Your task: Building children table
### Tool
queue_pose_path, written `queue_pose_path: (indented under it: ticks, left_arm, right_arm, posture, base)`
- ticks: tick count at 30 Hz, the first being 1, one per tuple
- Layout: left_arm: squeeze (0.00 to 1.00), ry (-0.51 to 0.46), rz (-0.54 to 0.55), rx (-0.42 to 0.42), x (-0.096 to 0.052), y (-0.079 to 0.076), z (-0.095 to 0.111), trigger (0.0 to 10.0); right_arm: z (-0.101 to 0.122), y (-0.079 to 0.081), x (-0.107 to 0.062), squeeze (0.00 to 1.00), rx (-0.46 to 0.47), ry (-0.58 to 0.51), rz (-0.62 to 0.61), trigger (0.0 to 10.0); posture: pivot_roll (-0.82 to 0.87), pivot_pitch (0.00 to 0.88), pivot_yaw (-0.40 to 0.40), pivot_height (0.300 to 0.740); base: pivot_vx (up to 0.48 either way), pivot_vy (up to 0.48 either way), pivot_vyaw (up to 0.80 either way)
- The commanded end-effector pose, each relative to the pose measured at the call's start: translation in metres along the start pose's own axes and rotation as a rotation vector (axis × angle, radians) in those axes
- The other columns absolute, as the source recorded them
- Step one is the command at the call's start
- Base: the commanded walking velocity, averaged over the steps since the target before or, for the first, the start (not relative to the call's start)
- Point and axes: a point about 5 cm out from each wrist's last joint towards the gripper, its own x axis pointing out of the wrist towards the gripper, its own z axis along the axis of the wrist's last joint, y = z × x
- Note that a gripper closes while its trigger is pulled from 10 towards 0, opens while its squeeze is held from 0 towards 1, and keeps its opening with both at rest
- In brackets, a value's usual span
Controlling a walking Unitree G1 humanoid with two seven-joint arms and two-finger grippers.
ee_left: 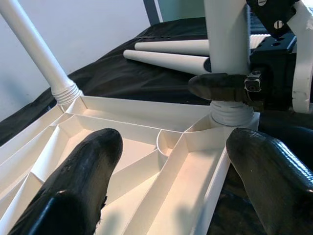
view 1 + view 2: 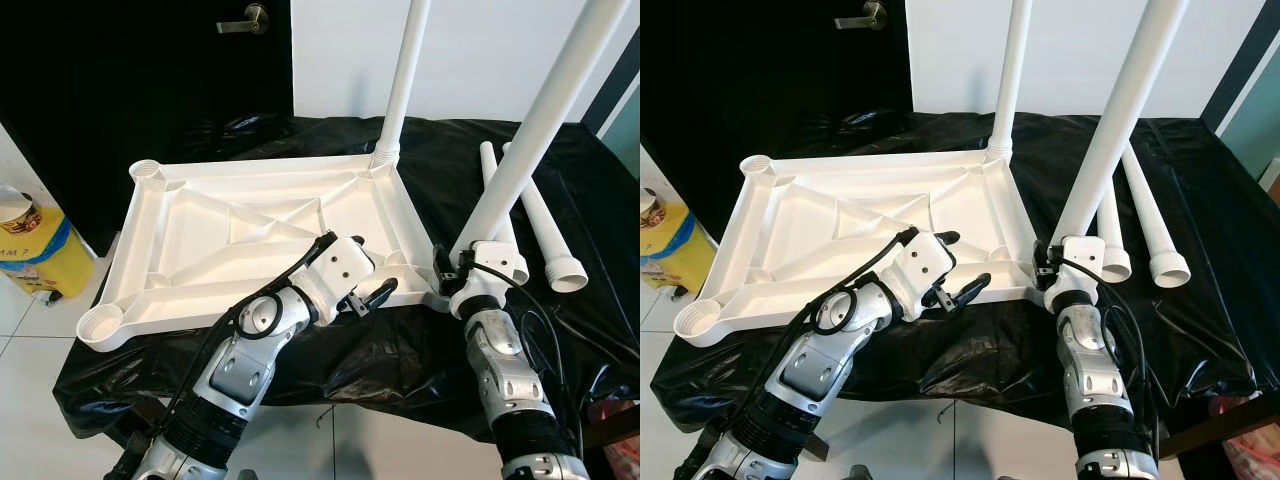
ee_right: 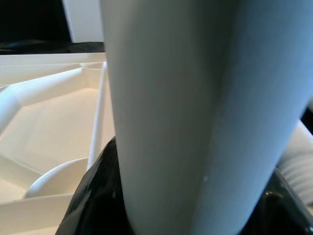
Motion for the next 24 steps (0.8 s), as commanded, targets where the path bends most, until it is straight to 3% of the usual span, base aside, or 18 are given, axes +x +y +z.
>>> queue_pose_path:
  ticks: [1, 10, 11, 21, 22, 23, 24]
  left_arm:
    - [0.00, 0.003, 0.000, -0.007, 0.000, -0.003, 0.000, 10.0]
    - [0.00, 0.007, 0.001, -0.004, 0.000, -0.003, -0.001, 10.0]
    - [0.00, 0.014, 0.002, 0.003, 0.000, -0.002, -0.002, 10.0]
    - [0.00, 0.152, 0.053, -0.026, -0.006, 0.016, -0.024, 10.0]
    - [0.00, 0.179, 0.067, -0.028, -0.007, 0.020, -0.028, 10.0]
    - [0.00, 0.218, 0.085, -0.037, -0.009, 0.024, -0.034, 10.0]
    - [0.00, 0.243, 0.097, -0.043, -0.011, 0.027, -0.038, 10.0]
  right_arm:
    - [-0.022, -0.003, -0.011, 0.00, 0.013, 0.116, -0.076, 10.0]
    - [-0.017, 0.012, -0.015, 0.00, 0.033, 0.098, -0.028, 10.0]
    - [-0.014, 0.011, -0.015, 1.00, 0.032, 0.082, -0.019, 10.0]
    - [-0.001, 0.004, -0.020, 1.00, 0.002, 0.001, 0.046, 10.0]
    - [-0.001, 0.003, -0.022, 0.82, -0.002, -0.004, 0.054, 10.0]
    - [-0.001, 0.002, -0.025, 0.00, -0.004, -0.010, 0.064, 10.0]
    - [-0.001, 0.002, -0.028, 0.00, -0.005, -0.013, 0.071, 10.0]
  posture:
    - [0.04, 0.042, -0.050, 0.740]
    - [0.04, 0.037, -0.048, 0.740]
    - [0.04, 0.034, -0.048, 0.740]
    - [0.04, 0.027, -0.041, 0.740]
    - [0.04, 0.026, -0.037, 0.740]
    - [0.04, 0.025, -0.035, 0.740]
    - [0.04, 0.025, -0.032, 0.740]
  base:
    - [0.000, 0.000, 0.00]
    - [0.000, 0.000, 0.00]
    - [0.000, 0.000, 0.00]
    - [0.000, 0.000, 0.00]
    - [0.000, 0.000, 0.00]
    - [0.000, 0.000, 0.00]
    - [0.000, 0.000, 0.00]
